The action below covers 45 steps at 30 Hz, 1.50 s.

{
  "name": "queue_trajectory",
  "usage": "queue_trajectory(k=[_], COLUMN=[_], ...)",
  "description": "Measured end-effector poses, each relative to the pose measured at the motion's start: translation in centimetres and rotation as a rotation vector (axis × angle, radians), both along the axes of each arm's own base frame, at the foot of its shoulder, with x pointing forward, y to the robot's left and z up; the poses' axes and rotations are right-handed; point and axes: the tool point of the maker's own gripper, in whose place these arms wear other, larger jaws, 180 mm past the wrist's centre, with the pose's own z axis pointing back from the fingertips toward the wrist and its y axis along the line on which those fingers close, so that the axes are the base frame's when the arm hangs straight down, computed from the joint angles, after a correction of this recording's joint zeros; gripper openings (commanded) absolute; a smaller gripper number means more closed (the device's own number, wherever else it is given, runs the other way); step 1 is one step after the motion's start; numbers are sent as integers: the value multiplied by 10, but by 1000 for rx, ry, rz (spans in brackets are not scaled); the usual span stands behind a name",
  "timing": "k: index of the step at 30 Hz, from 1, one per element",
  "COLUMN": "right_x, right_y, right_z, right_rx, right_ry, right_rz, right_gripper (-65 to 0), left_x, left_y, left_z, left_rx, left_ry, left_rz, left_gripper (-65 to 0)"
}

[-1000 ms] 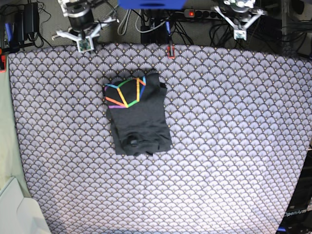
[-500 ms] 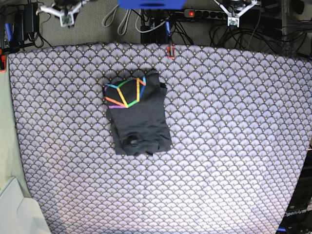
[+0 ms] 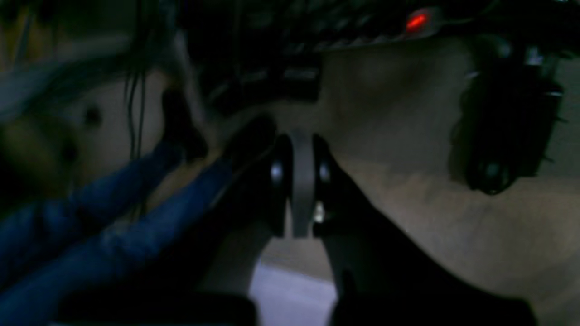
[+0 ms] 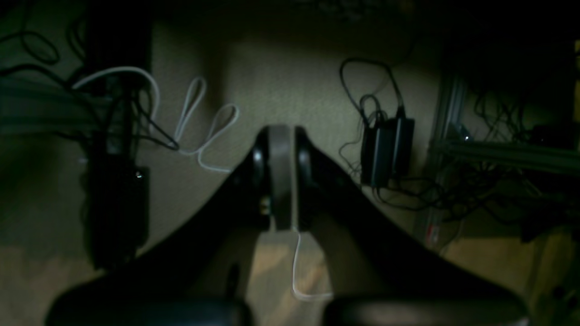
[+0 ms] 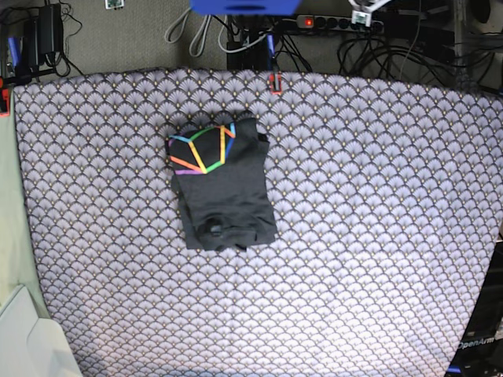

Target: Fold the T-shirt properly

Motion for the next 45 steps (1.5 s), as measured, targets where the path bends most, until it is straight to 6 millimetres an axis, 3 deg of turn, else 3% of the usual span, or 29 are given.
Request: queue_trajectory(k=[5,11,14,18,20,23,26,28,32,37,42,45], right_x=[-33,-22,-19,-29,-32,-28,-18,-14,-13,4,-4,2], right_y=[-6,-5,-5,10,19,31,30,28,46,53,58,57], right_z=[-36,-53,-61,-73,-78,-83,-85,-86,-88,-89,-92,-92], right_rx=[2,14,12,29,43,60,58,53,65,76,80,79], right_ry=[95,109,159,268,309,342,340,343,362,335,383,376], right_rz=[-25,-42,-70,-108,-124,-133,-134,-126,-15,-10,-22,-22], right_gripper=[-650,-650,-650,-650,-650,-650,-650,-650,-650,-650,-650,-650], left_x=[-15,-10,-7,-12,-4,17,27,28,32,39,37,40], left_y=[-3,3,4,10,14,20,20,17,3,10,2,3], left_z=[-17,-34,-36,-36,-36,-35,-35,-36,-39,-37,-39,-38], left_rx=[10,44,31,23,30,44,42,39,10,22,7,9], left_ry=[58,150,142,136,113,52,34,37,36,23,27,21], left_rz=[7,35,130,276,277,251,249,250,251,251,251,251], left_gripper=[-649,-649,-649,-648,-648,-648,-648,-648,-647,-647,-647,-647])
